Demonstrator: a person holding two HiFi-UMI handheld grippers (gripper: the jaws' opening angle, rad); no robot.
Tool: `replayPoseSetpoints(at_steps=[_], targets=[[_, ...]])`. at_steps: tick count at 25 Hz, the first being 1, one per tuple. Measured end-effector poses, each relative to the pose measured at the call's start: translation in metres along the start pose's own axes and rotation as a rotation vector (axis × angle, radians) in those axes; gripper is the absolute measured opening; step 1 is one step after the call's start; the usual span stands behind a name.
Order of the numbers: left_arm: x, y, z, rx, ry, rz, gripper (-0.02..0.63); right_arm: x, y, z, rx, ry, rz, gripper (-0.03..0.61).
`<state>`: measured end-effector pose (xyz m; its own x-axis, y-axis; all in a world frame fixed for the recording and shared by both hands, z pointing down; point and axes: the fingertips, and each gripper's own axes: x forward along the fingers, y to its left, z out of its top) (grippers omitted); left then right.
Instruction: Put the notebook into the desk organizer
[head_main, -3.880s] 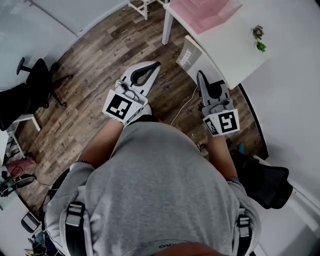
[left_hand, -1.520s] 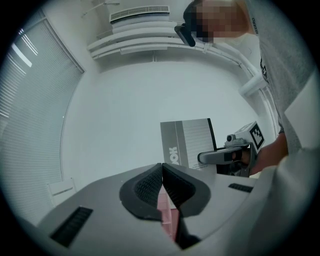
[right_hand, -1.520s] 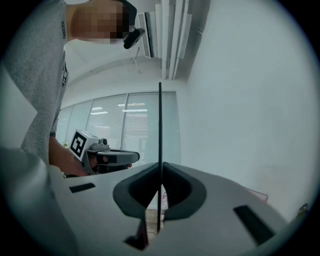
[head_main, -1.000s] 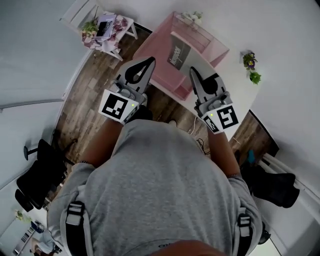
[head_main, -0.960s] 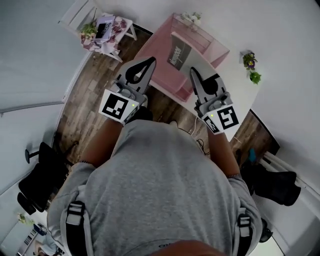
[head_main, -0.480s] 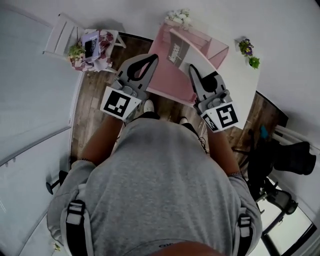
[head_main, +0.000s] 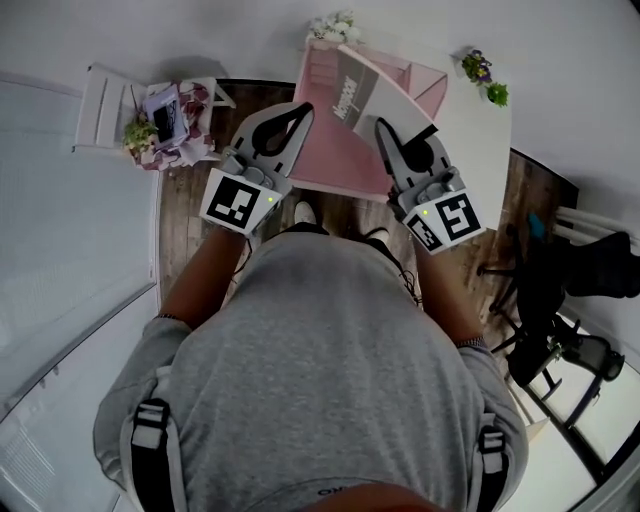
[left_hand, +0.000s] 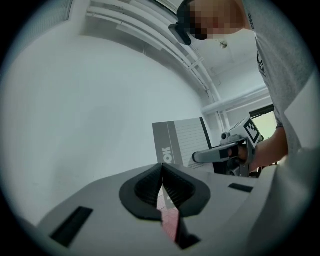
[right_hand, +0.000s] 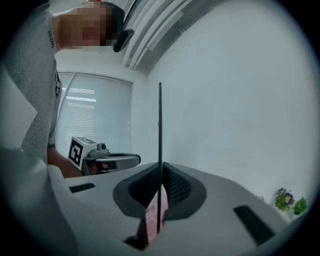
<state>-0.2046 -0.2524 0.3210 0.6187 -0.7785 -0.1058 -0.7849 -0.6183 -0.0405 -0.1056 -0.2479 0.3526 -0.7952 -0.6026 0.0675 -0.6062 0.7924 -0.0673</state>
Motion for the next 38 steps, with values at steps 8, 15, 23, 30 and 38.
replayPoseSetpoints(at_steps=[8, 15, 23, 30, 38], targets=[[0.009, 0.000, -0.008, 0.008, -0.006, -0.053, 0.019, 0.011, -0.007, -0.015, 0.152, 0.013, 0.006, 0.005], [0.019, 0.003, -0.014, 0.016, -0.005, -0.080, 0.020, 0.025, -0.018, -0.037, 0.276, 0.080, 0.042, 0.005], [0.026, 0.008, -0.019, 0.022, 0.000, -0.097, 0.020, 0.036, -0.022, -0.058, 0.395, 0.146, 0.084, 0.005], [0.027, 0.012, -0.025, 0.013, 0.007, -0.108, 0.020, 0.042, -0.022, -0.073, 0.505, 0.203, 0.116, 0.005], [0.024, 0.013, -0.032, 0.006, 0.021, -0.115, 0.020, 0.052, -0.016, -0.093, 0.648, 0.302, 0.146, 0.005]])
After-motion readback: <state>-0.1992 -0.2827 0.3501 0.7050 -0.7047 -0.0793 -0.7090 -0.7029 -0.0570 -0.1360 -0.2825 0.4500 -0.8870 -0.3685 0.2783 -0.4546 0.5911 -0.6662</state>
